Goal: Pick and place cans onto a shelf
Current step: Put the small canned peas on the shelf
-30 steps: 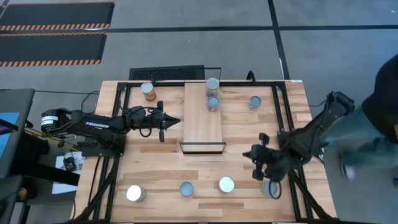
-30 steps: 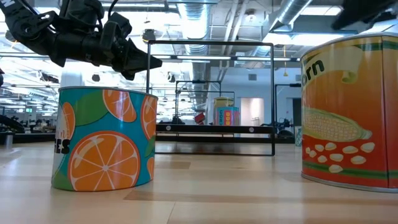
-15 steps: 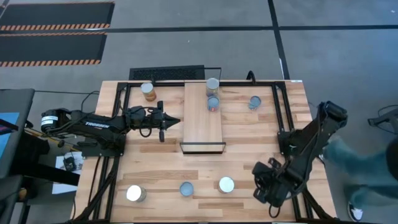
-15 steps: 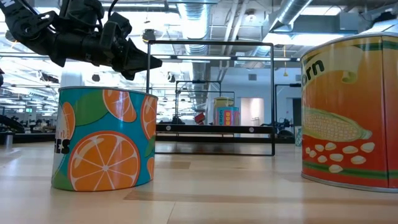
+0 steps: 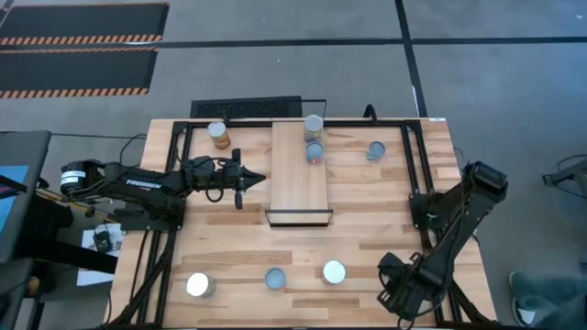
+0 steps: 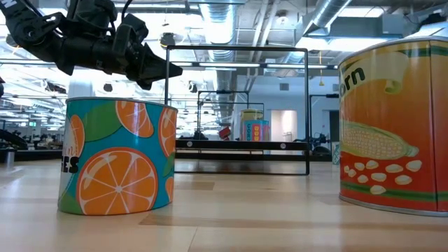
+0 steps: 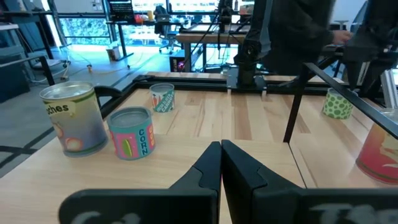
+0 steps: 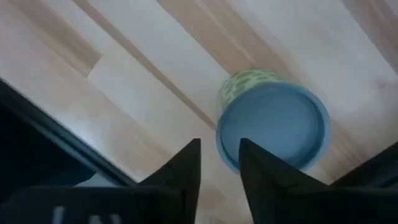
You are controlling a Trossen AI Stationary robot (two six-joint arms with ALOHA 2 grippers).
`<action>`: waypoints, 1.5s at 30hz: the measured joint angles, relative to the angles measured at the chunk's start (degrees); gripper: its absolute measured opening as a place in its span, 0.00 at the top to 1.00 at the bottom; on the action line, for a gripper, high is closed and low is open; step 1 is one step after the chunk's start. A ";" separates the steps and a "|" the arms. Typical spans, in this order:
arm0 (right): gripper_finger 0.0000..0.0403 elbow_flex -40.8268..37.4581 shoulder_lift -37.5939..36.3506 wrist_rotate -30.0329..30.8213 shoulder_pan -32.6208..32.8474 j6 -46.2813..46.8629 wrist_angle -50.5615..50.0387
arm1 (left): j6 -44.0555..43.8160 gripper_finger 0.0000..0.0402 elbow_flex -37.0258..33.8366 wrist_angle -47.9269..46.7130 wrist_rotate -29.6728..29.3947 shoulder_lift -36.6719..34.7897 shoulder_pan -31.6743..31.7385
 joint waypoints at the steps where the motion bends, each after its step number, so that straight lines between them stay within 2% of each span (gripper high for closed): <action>1: 0.65 0.00 0.62 -0.02 0.00 -0.34 0.01 | 0.32 1.00 0.00 0.05 -0.10 0.00 0.00; 6: 0.59 -0.01 3.15 -0.01 0.00 -0.44 -0.03 | 0.73 1.00 0.00 0.05 -0.10 0.00 0.00; 10: 0.61 0.09 4.68 -1.14 -0.44 -0.75 -0.39 | 0.81 1.00 0.00 0.01 -0.11 0.00 0.02; 14: 0.69 0.28 5.92 -3.24 -1.37 -3.43 -0.36 | 1.40 1.00 0.00 0.03 -0.14 0.00 0.00; 23: 0.96 0.11 4.82 -4.42 -6.96 -13.07 -2.36 | 1.40 1.00 0.00 -0.24 -0.17 0.00 0.02; 33: 0.97 12.23 4.26 0.46 -15.29 -29.26 -18.46 | 1.43 1.00 0.00 -0.21 -0.21 0.00 0.02; 41: 0.97 22.46 4.21 11.87 -23.64 -45.50 -33.93 | 1.43 1.00 0.00 -0.21 -0.22 0.00 0.00; 45: 0.98 23.40 2.66 18.15 -30.08 -58.26 -32.87 | 1.40 1.00 0.00 -0.21 -0.22 0.00 0.02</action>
